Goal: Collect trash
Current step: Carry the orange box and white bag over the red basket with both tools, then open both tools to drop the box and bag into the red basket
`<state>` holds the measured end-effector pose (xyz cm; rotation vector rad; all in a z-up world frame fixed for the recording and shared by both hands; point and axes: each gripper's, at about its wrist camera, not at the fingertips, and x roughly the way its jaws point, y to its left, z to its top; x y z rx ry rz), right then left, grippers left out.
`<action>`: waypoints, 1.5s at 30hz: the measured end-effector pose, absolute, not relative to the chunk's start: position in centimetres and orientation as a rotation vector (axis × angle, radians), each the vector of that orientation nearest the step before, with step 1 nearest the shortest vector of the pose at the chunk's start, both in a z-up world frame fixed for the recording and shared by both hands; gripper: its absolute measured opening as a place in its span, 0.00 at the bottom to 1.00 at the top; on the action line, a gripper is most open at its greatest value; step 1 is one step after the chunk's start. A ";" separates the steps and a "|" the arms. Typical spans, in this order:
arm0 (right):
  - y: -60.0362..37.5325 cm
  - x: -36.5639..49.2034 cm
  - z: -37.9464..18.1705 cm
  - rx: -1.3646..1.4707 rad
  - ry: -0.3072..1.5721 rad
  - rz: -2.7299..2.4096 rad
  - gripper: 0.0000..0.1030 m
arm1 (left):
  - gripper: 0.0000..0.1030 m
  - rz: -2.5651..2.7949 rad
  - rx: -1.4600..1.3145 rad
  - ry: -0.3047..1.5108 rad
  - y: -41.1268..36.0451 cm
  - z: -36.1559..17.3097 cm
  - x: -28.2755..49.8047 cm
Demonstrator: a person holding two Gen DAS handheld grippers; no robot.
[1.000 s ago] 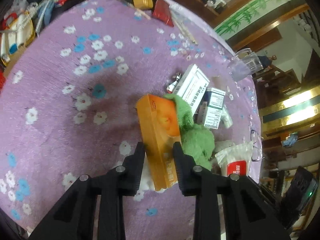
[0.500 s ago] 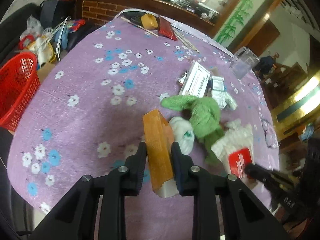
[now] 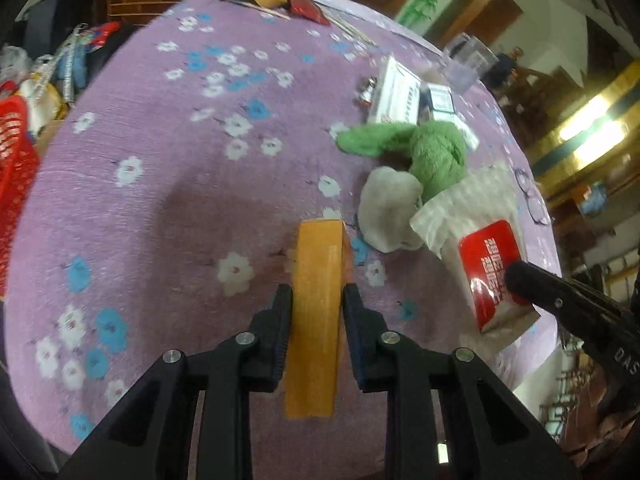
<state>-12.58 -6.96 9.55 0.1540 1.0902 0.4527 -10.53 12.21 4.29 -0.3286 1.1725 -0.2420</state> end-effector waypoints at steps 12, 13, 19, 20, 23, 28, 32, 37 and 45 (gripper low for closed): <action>-6.6 -12.3 10.3 0.164 1.095 0.359 0.08 | 0.21 -0.288 -0.340 1.083 14.4 6.0 -10.0; -5.9 -12.0 10.5 0.156 1.093 0.371 0.08 | 0.21 -0.277 -0.343 1.069 15.1 6.4 -10.1; -1.2 -10.8 10.9 0.129 1.099 0.461 0.08 | 0.21 -0.154 -0.363 0.969 20.9 9.5 -11.9; 0.0 -10.5 11.1 0.123 1.100 0.486 0.08 | 0.21 -0.140 -0.368 0.957 21.7 9.9 -12.0; 3.4 -9.8 11.8 0.099 1.092 0.552 0.08 | 0.21 -0.072 -0.388 0.913 25.3 11.3 -12.8; 10.4 -8.5 13.3 0.072 1.086 0.682 0.08 | 0.21 0.057 -0.444 0.878 32.2 12.1 -14.3; 16.2 -8.0 13.7 0.035 1.090 0.759 0.08 | 0.21 0.145 -0.483 0.865 36.9 12.0 -15.2; 22.9 -7.3 13.6 0.002 1.102 0.819 0.08 | 0.21 0.221 -0.495 0.851 40.7 12.2 -15.8; 29.8 -5.4 12.7 0.007 1.113 0.841 0.12 | 0.26 0.272 -0.509 0.851 43.8 12.1 -15.6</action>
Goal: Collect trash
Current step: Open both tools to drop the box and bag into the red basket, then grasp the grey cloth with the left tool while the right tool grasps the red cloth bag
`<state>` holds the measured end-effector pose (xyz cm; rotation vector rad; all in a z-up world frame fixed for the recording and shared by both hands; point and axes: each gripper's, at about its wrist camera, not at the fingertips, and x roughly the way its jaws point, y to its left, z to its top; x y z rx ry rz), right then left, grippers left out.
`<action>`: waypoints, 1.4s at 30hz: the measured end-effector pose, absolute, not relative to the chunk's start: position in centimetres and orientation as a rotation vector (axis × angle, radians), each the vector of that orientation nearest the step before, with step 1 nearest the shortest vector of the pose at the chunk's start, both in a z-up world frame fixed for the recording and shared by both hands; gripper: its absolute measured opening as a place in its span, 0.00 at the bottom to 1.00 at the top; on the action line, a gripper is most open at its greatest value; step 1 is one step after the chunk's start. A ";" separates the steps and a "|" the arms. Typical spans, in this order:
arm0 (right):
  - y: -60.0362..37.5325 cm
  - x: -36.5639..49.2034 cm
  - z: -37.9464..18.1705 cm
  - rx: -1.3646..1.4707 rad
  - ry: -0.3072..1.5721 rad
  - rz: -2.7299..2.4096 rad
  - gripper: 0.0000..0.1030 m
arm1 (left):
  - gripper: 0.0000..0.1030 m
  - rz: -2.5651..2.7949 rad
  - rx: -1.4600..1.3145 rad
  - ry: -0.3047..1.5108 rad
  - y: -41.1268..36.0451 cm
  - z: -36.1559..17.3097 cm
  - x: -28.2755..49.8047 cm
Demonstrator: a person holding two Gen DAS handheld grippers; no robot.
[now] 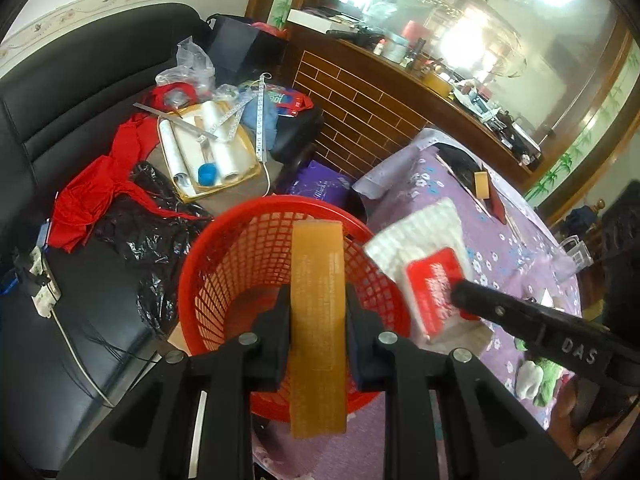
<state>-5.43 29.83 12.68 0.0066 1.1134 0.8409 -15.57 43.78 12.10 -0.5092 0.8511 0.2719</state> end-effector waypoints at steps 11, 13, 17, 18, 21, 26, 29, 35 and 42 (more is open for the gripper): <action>26.5 -6.2 15.1 0.027 1.035 0.820 0.37 | 0.53 0.262 -0.515 0.793 43.5 13.3 -16.5; 24.9 -6.9 15.1 0.025 1.027 0.800 0.41 | 0.54 0.250 -0.498 0.779 42.3 13.5 -16.6; 20.5 -8.3 14.5 0.040 1.030 0.737 0.46 | 0.57 0.178 -0.455 0.796 38.6 13.2 -16.3; 19.5 -8.6 14.3 0.042 1.031 0.724 0.46 | 0.57 0.153 -0.439 0.805 37.5 13.0 -16.1; 15.8 -9.6 13.0 0.067 1.057 0.660 0.46 | 0.57 0.064 -0.387 0.847 33.8 12.3 -15.4; 8.7 -11.2 10.9 0.134 1.100 0.535 0.46 | 0.57 -0.070 -0.326 0.906 28.2 11.0 -14.4; 3.8 -11.9 9.9 0.189 1.107 0.457 0.46 | 0.57 -0.137 -0.291 0.933 24.9 10.5 -13.8; -5.3 -12.9 9.2 0.283 1.107 0.319 0.46 | 0.57 -0.225 -0.267 0.977 18.2 10.0 -12.9; -13.7 -14.1 9.1 0.358 1.095 0.235 0.46 | 0.60 -0.283 -0.237 1.028 11.1 9.3 -11.3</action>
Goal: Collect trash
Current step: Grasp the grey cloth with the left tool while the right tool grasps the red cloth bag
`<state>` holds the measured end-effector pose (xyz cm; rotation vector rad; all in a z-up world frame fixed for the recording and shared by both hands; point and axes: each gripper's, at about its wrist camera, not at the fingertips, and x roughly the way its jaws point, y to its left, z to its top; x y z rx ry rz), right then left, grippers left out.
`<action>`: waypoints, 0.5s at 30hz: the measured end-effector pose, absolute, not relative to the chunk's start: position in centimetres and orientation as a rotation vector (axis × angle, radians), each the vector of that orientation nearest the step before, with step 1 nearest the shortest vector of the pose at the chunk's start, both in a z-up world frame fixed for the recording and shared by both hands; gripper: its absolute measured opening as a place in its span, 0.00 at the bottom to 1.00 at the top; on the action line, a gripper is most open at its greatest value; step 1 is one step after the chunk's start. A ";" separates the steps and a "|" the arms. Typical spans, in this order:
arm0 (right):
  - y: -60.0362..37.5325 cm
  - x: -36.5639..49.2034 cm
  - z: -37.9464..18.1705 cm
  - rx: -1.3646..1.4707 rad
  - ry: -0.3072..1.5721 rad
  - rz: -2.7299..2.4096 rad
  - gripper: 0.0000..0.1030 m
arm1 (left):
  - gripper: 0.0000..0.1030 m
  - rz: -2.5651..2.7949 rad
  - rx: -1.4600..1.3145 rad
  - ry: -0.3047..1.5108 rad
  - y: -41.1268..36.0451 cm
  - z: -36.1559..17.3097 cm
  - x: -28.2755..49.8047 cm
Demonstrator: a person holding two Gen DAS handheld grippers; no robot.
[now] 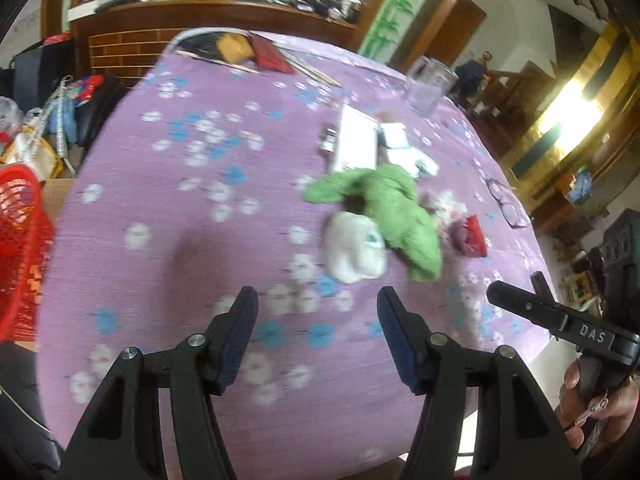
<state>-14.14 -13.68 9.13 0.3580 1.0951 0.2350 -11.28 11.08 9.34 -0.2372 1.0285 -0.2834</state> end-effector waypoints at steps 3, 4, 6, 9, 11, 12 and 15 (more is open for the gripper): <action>-16.9 -14.5 9.1 0.381 1.093 0.218 0.46 | 0.62 -0.280 -0.222 1.039 8.8 9.0 -10.0; -17.5 -14.5 9.2 0.387 1.089 0.216 0.46 | 0.63 -0.287 -0.223 1.048 8.3 8.7 -9.5; -19.4 -14.7 9.4 0.396 1.078 0.205 0.46 | 0.64 -0.278 -0.216 1.073 7.2 8.0 -8.2; -21.5 -14.9 9.3 0.421 1.071 0.189 0.46 | 0.64 -0.249 -0.178 1.107 5.8 6.3 -6.2; -23.0 -14.9 9.3 0.440 1.067 0.175 0.46 | 0.64 -0.245 -0.160 1.131 5.2 5.2 -5.2; -23.7 -14.8 9.3 0.450 1.065 0.169 0.46 | 0.63 -0.238 -0.146 1.147 4.9 4.6 -4.8; -25.1 -14.3 9.3 0.474 1.059 0.153 0.46 | 0.45 -0.227 -0.128 1.167 4.4 3.5 -4.0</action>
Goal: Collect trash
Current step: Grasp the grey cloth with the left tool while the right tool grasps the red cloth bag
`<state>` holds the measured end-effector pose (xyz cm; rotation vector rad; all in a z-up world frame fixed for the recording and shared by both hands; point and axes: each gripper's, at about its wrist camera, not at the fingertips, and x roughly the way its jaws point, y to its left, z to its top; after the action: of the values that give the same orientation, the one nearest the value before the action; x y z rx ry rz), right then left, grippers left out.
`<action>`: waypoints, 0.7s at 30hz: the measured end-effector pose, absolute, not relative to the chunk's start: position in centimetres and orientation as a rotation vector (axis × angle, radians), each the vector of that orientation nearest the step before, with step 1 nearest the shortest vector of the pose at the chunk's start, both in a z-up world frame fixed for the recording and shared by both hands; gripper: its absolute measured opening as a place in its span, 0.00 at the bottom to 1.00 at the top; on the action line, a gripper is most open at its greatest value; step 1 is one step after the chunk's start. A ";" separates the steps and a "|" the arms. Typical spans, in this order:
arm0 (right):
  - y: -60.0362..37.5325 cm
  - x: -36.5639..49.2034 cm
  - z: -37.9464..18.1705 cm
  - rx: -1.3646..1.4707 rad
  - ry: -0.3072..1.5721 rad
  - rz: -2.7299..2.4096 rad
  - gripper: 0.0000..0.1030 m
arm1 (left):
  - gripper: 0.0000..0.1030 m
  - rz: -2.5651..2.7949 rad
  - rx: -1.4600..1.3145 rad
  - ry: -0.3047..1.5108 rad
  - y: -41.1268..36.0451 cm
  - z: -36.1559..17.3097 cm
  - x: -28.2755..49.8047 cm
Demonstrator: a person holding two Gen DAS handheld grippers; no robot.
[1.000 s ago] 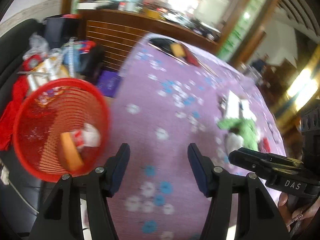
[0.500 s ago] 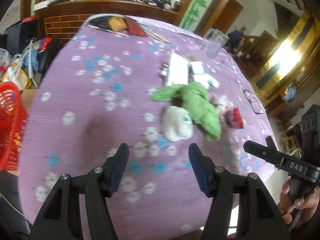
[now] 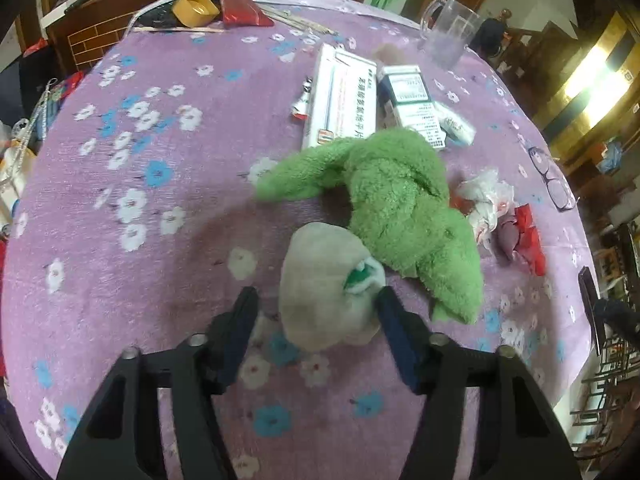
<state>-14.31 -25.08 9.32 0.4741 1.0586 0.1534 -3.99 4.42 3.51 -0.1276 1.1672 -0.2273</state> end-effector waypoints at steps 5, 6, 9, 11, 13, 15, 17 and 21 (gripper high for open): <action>-26.4 -12.3 8.8 0.506 1.061 0.138 0.46 | 0.32 -0.237 -0.112 1.145 3.9 3.6 -4.2; -26.5 -11.7 8.6 0.510 1.065 0.135 0.46 | 0.31 -0.237 -0.109 1.138 3.9 3.9 -4.6; -26.5 -9.7 7.5 0.527 1.089 0.143 0.46 | 0.30 -0.240 -0.134 1.119 4.3 4.6 -6.0; -26.4 -8.4 6.5 0.541 1.106 0.135 0.46 | 0.30 -0.238 -0.127 1.092 4.7 5.4 -7.2; -26.3 -7.2 5.6 0.562 1.116 0.135 0.46 | 0.31 -0.232 -0.114 1.055 5.4 6.5 -8.3; -26.0 -6.0 4.6 0.572 1.135 0.122 0.47 | 0.31 -0.226 -0.103 1.026 5.9 7.4 -9.3; -25.8 -5.0 3.7 0.594 1.151 0.114 0.48 | 0.31 -0.219 -0.101 0.998 6.5 8.3 -10.0; -24.3 -3.7 2.2 0.551 1.199 0.089 0.50 | 0.31 -0.197 -0.106 0.963 8.0 9.3 -11.0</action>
<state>-3.66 -24.30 2.24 0.5512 1.1995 0.0892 -11.04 8.02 9.30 -0.1062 0.9626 -0.1969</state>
